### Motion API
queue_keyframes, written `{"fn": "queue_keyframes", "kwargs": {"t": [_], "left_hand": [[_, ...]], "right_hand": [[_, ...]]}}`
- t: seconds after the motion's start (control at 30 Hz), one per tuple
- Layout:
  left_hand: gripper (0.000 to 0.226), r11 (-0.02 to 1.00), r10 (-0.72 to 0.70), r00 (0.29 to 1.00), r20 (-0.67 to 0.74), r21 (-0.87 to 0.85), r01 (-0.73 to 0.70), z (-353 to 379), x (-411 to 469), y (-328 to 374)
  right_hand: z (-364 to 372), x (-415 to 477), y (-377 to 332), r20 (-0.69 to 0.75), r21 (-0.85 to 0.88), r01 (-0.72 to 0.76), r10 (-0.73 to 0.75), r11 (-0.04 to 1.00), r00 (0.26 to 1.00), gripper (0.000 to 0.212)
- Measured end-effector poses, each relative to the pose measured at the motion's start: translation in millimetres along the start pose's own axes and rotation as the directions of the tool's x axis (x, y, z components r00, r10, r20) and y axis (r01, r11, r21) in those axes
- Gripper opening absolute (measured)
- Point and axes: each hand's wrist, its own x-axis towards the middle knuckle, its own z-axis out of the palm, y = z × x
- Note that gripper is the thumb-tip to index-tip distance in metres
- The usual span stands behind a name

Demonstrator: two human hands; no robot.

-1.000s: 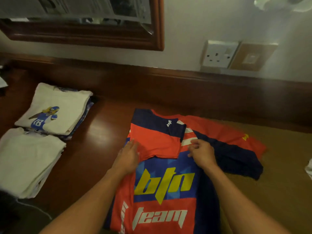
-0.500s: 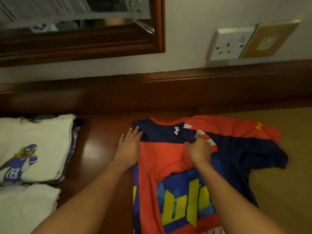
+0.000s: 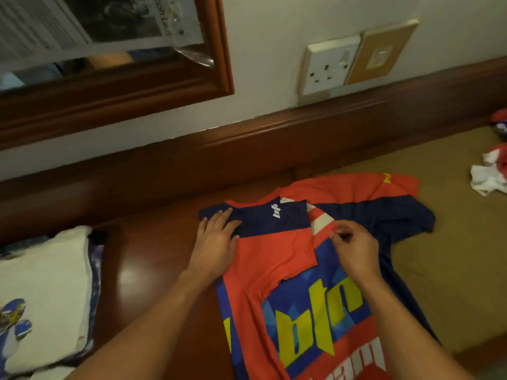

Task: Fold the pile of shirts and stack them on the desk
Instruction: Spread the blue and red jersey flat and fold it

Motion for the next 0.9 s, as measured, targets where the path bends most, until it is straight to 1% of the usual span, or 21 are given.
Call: {"fn": "queue_keyframes", "kwargs": {"t": [0.07,0.2,0.3,0.4,0.47,0.53,0.6,0.67,0.8,0.9], "left_hand": [[0.036,0.995,0.066,0.998,-0.011,-0.079,-0.067,3,11,18],[0.032,0.960,0.175,0.983,0.048,-0.227,-0.160,10,39,63],[0.034,0.927,0.315,0.944,0.098,-0.243,-0.284,12,65,102],[0.030,0.869,0.482,0.858,0.177,-0.221,-0.442,14,92,149],[0.030,0.827,0.562,0.789,0.249,-0.148,-0.542,17,111,184],[0.033,0.770,0.622,0.718,0.314,-0.077,-0.633,22,133,219],[0.035,0.705,0.666,0.654,0.360,-0.017,-0.709,27,153,256],[0.036,0.651,0.682,0.609,0.404,0.045,-0.758,31,169,294],[0.046,0.580,0.668,0.580,0.467,0.163,-0.798,43,193,354],[0.059,0.510,0.687,0.533,0.495,0.194,-0.838,52,206,385]], "right_hand": [[-20,-8,22,-0.040,-0.006,-0.048,0.048,0.999,0.998,0.025],[-63,-32,69,-0.112,0.002,-0.156,0.156,0.988,0.981,0.025],[-92,-53,103,-0.125,-0.041,-0.259,0.252,0.965,0.960,0.030],[-118,-72,127,-0.069,-0.094,-0.340,0.335,0.936,0.940,0.035],[-133,-84,134,0.007,-0.136,-0.398,0.402,0.907,0.915,0.028],[-144,-99,142,0.067,-0.170,-0.419,0.435,0.892,0.898,0.017],[-150,-113,154,0.084,-0.182,-0.406,0.425,0.896,0.901,0.019],[-152,-125,165,0.074,-0.180,-0.370,0.388,0.911,0.919,0.025],[-153,-136,176,0.053,-0.181,-0.295,0.309,0.938,0.950,0.025],[-152,-136,177,0.040,-0.167,-0.264,0.274,0.950,0.961,0.023]]}}
